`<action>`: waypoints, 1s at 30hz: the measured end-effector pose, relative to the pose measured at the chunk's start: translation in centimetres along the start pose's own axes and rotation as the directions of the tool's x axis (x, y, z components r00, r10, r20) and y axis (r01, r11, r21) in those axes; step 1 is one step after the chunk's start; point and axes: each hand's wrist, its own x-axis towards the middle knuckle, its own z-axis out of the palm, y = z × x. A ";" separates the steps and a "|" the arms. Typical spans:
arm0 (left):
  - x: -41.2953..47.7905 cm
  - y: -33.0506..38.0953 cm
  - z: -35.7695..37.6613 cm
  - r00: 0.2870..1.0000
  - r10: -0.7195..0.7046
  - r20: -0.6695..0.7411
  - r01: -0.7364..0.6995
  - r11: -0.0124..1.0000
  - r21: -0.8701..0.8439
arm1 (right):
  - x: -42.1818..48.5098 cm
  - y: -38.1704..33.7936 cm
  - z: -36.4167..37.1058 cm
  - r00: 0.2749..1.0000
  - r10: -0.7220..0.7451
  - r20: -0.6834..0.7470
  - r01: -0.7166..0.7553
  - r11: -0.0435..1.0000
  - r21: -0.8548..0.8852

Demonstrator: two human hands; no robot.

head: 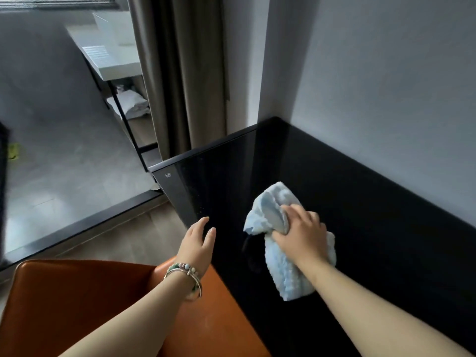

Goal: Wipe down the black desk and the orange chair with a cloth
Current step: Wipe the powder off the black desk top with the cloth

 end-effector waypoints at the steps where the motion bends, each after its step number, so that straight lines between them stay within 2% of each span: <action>1: 0.0 0.1 0.5 1.000 -0.004 0.009 0.003 1.000 0.009 | 0.9 1.5 -0.3 0.997 0.070 0.039 -0.068 0.996 -0.049; 2: 0.0 0.1 1.0 1.000 -0.011 0.017 0.011 1.000 0.018 | 1.4 3.1 -0.2 0.982 0.158 0.104 -0.149 0.985 -0.087; 4: -0.1 0.1 1.9 0.999 -0.031 0.037 0.029 0.999 0.034 | 1.2 5.3 0.5 0.908 0.330 0.257 -0.298 0.942 -0.155; 5: -0.2 0.0 2.2 0.998 -0.039 0.043 0.038 0.998 0.041 | 0.7 5.7 1.4 0.876 0.375 0.303 -0.329 0.924 -0.195; 7: -0.3 -0.2 2.5 0.998 -0.052 0.037 0.050 0.998 0.040 | -0.2 5.1 3.1 0.868 0.377 0.322 -0.319 0.922 -0.220; 9: -0.3 -0.4 2.6 0.997 -0.071 0.011 0.070 0.997 0.027 | -1.2 2.8 4.4 0.905 0.297 0.304 -0.252 0.951 -0.180; 12: -0.2 -0.7 2.3 0.995 -0.080 -0.068 0.080 0.997 -0.002 | -3.4 -1.0 5.8 0.953 0.048 0.299 -0.011 0.992 -0.125; 15: 0.2 -1.3 1.1 0.990 -0.094 -0.105 0.089 0.995 -0.050 | -5.8 -5.0 6.5 0.926 -0.232 0.298 0.256 0.966 -0.041; 17: 0.6 -1.9 0.0 0.996 -0.053 -0.076 0.051 0.998 -0.022 | -6.5 -7.4 7.2 0.856 -0.385 0.345 0.387 0.920 0.066; 19: 1.3 -2.4 -1.3 0.998 -0.036 -0.056 0.037 0.999 0.000 | -6.2 -9.3 7.5 0.777 -0.445 0.445 0.400 0.895 0.197; 20: 1.8 -2.6 -2.0 0.997 -0.045 -0.064 0.045 0.999 -0.009 | -5.7 -9.9 7.4 0.768 -0.458 0.447 0.389 0.889 0.243; 23: 3.4 -2.7 -3.8 0.985 -0.108 -0.136 0.097 0.991 -0.088 | -3.6 -10.7 6.3 0.826 -0.493 0.273 0.408 0.858 0.313; 25: 4.2 -2.8 -4.8 0.971 -0.149 -0.185 0.134 0.987 -0.089 | -1.2 -10.6 5.4 0.888 -0.445 0.115 0.398 0.870 0.291; 27: 4.6 -3.0 -5.3 0.964 -0.172 -0.201 0.181 0.983 0.029 | 2.0 -9.6 4.7 0.958 -0.287 0.017 0.279 0.943 0.178; 29: 4.8 -3.5 -5.7 0.963 -0.196 -0.187 0.222 0.966 0.132 | 4.7 -7.9 4.9 0.995 -0.021 0.102 0.020 1.000 0.017; 30: 4.8 -3.8 -5.8 0.963 -0.206 -0.175 0.234 0.959 0.158 | 5.3 -6.8 5.3 0.976 0.124 0.182 -0.116 0.992 -0.054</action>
